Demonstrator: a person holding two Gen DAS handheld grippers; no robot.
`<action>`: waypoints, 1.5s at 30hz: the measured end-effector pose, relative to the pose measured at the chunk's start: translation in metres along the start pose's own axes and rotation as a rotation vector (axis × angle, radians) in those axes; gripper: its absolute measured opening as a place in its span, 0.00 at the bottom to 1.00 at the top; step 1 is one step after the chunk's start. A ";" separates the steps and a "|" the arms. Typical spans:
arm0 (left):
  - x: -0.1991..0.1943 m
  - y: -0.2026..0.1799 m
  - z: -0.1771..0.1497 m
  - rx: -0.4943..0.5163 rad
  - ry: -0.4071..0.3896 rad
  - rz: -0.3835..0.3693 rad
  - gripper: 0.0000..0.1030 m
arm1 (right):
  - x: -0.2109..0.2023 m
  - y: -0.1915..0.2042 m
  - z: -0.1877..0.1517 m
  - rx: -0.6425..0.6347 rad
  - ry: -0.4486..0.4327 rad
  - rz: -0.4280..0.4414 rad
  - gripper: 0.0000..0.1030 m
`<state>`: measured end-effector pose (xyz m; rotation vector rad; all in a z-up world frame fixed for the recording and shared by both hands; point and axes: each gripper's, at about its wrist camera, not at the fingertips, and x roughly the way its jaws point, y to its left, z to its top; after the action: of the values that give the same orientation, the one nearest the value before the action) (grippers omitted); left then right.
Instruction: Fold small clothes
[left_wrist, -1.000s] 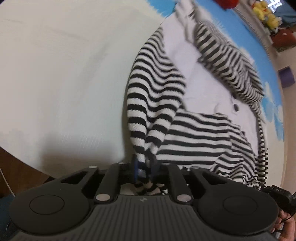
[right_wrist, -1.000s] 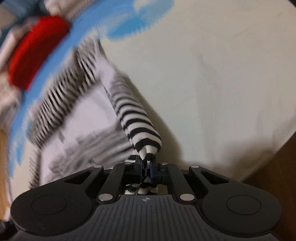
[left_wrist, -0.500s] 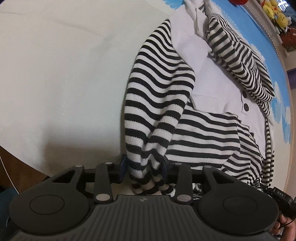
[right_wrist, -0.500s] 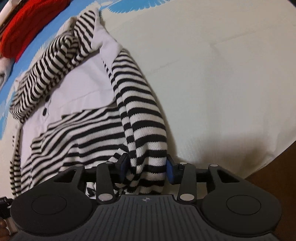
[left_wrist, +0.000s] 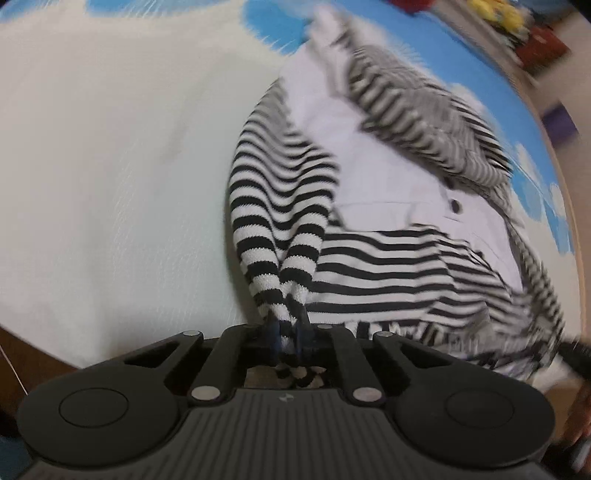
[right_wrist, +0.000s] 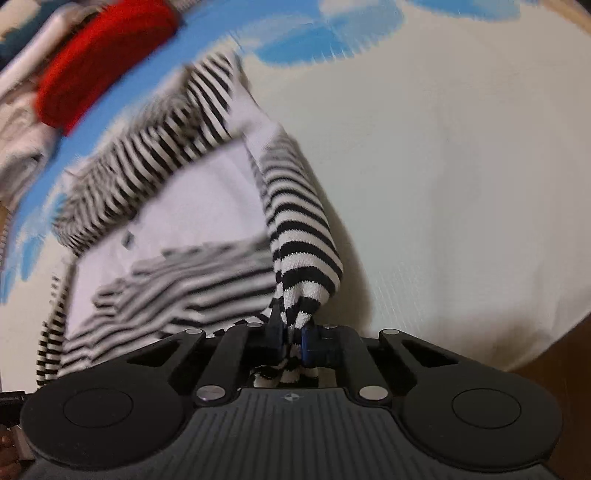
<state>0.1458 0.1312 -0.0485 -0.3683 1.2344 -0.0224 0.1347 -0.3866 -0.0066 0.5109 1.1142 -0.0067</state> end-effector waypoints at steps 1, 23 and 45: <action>-0.009 -0.004 -0.001 0.029 -0.021 -0.006 0.07 | -0.008 0.002 0.002 -0.014 -0.026 0.016 0.07; -0.065 -0.005 0.062 0.030 -0.235 -0.171 0.07 | -0.110 0.013 0.043 -0.004 -0.174 0.274 0.06; 0.010 -0.048 0.069 0.249 -0.254 -0.123 0.50 | 0.001 0.066 0.056 -0.240 -0.250 0.160 0.43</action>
<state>0.2216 0.1024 -0.0247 -0.2215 0.9433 -0.2266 0.1996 -0.3504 0.0370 0.3708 0.8137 0.1963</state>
